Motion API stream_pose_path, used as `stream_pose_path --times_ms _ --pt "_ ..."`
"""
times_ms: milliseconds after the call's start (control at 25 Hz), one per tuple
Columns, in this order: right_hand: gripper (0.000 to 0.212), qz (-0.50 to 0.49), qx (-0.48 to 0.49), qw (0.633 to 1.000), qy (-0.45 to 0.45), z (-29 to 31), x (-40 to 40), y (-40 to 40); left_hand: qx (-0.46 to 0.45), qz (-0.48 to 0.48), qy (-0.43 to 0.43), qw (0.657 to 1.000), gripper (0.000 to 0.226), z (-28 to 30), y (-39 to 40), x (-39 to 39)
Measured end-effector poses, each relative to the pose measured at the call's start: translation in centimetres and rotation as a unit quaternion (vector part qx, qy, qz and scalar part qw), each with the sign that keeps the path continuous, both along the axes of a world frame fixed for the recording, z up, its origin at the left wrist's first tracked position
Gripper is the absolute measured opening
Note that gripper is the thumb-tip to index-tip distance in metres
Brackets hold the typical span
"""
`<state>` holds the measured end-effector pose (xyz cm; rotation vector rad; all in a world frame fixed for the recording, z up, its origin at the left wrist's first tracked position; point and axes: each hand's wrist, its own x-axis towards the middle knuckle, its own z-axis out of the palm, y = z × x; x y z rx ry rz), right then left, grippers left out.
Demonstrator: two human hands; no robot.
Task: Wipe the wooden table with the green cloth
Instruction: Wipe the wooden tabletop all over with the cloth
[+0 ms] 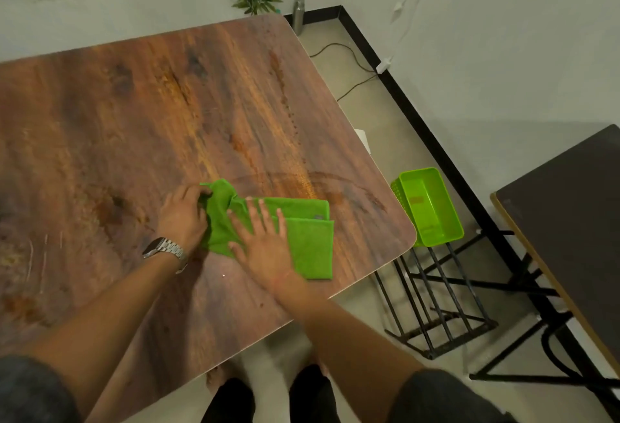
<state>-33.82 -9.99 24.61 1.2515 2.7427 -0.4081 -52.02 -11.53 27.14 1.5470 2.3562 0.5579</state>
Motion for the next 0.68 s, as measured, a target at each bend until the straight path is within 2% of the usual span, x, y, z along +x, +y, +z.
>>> stream_pose_path --times_ms 120,240,440,560,680 --pt "0.058 0.027 0.001 0.999 0.019 -0.1 2.1 -3.6 0.011 0.003 0.021 1.0 0.027 0.0 0.1 -1.2" --pt "0.059 0.007 0.012 1.0 -0.008 0.0 8.6 -3.5 0.007 -0.015 0.035 0.999 0.027 -0.5 0.5 -1.8" --pt "0.056 -0.188 0.003 0.981 -0.043 1.0 18.6 2.8 0.006 -0.009 0.03 0.999 0.037 -2.0 -0.1 -1.0" --pt "0.056 -0.265 0.006 0.964 -0.033 1.0 18.7 7.5 0.009 0.003 0.019 1.0 0.042 -2.3 -0.6 0.2" --pt "0.057 -0.29 0.013 0.956 -0.028 0.6 14.2 11.0 0.0 0.013 0.018 1.0 0.048 -2.3 -0.8 1.2"
